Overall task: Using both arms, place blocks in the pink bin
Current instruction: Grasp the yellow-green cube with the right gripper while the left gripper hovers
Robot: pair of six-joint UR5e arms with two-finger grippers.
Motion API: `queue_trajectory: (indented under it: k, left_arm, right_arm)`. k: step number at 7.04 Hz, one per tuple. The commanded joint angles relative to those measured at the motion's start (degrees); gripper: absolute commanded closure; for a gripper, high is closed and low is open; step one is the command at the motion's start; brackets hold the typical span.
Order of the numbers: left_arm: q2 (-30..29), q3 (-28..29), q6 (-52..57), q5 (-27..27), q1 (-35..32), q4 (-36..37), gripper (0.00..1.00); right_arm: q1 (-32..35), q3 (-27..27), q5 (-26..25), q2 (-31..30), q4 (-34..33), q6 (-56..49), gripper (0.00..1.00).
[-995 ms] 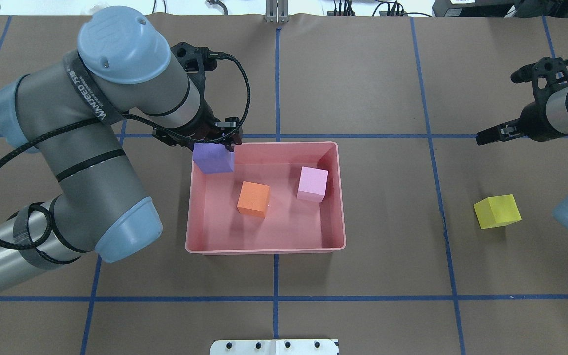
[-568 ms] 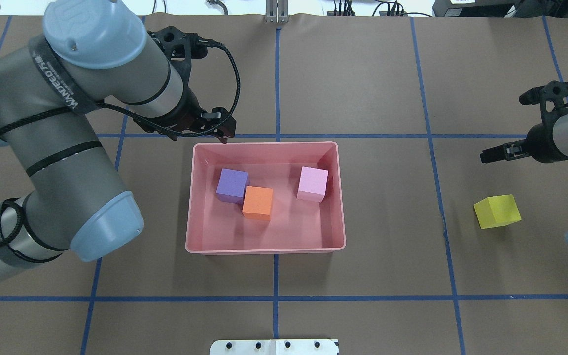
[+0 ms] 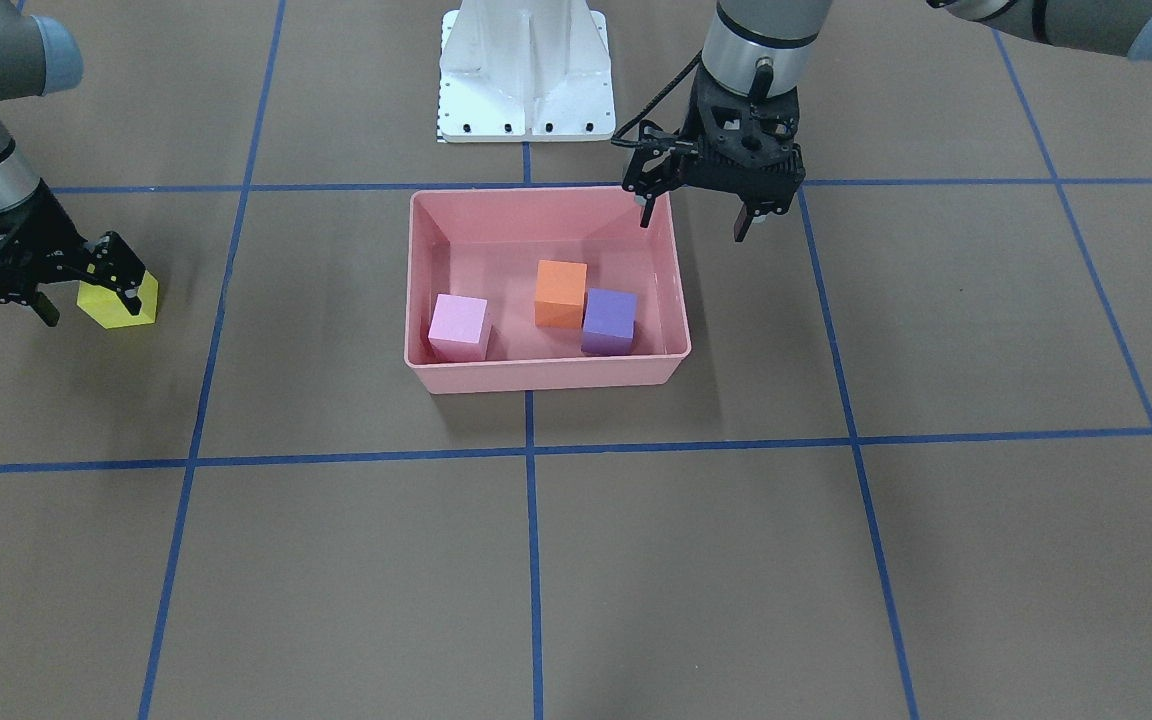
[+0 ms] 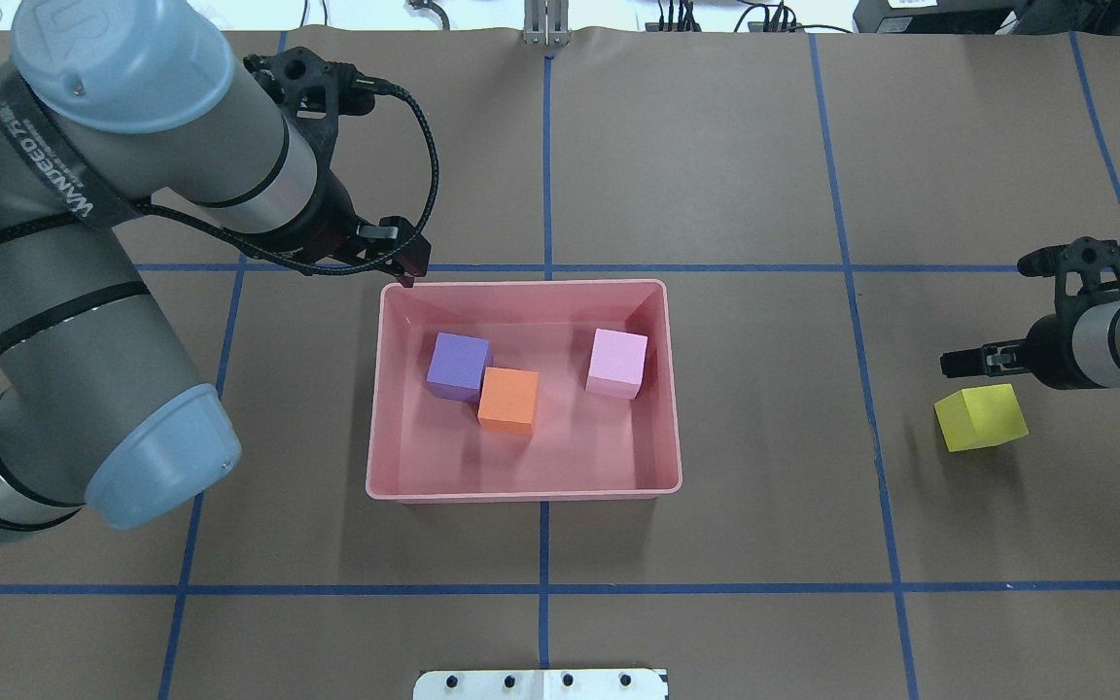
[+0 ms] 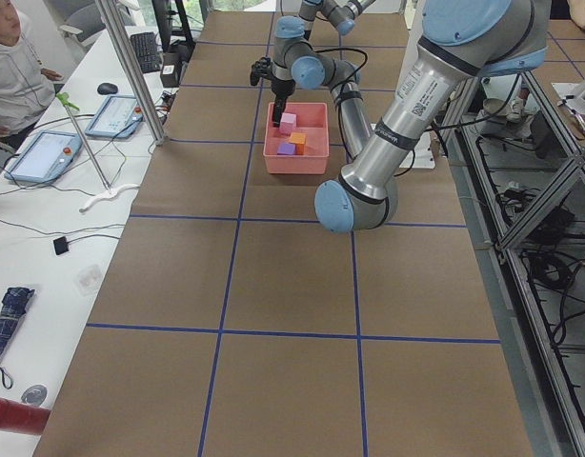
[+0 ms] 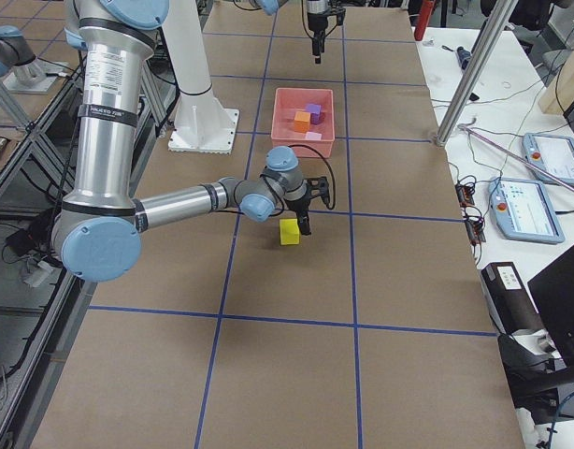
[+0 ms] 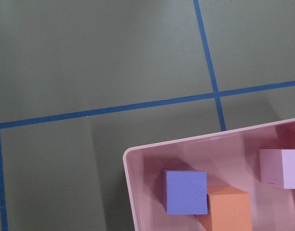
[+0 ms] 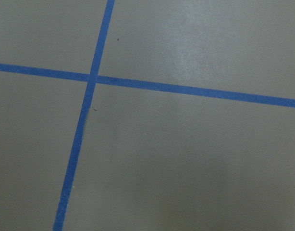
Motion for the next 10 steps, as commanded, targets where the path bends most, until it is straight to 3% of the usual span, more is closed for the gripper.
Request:
queue_trajectory:
  k: [1,2,6,7,8,10]
  left_arm:
    - [0.00,-0.03,0.06,0.00,0.07,0.02,0.00]
    - [0.00,-0.03,0.06,0.00,0.07,0.02,0.00]
    - [0.17,0.06,-0.03,0.09,0.34,-0.06,0.00]
    - [0.17,0.06,-0.03,0.09,0.25,-0.07,0.00]
    - [0.17,0.06,0.05,0.17,0.25,0.02,0.00]
    - [0.61,-0.20,2.84,0.00,-0.36,0.02,0.00]
  right_arm:
    - [-2.50,0.42,-2.13,-4.83,3.43,0.60,0.01]
    - [-3.20,0.42,-2.48,-7.04,5.98,0.59,0.01]
    - [-7.23,0.25,-5.63,-6.45,6.10,1.30,0.01]
    - [-8.12,0.24,-6.86,-6.45,6.10,1.30,0.18]
    - [-8.04,0.42,-6.79,-6.45,6.10,1.30,0.99]
    - [-7.95,3.56,-6.18,-6.28,5.66,1.30,1.00]
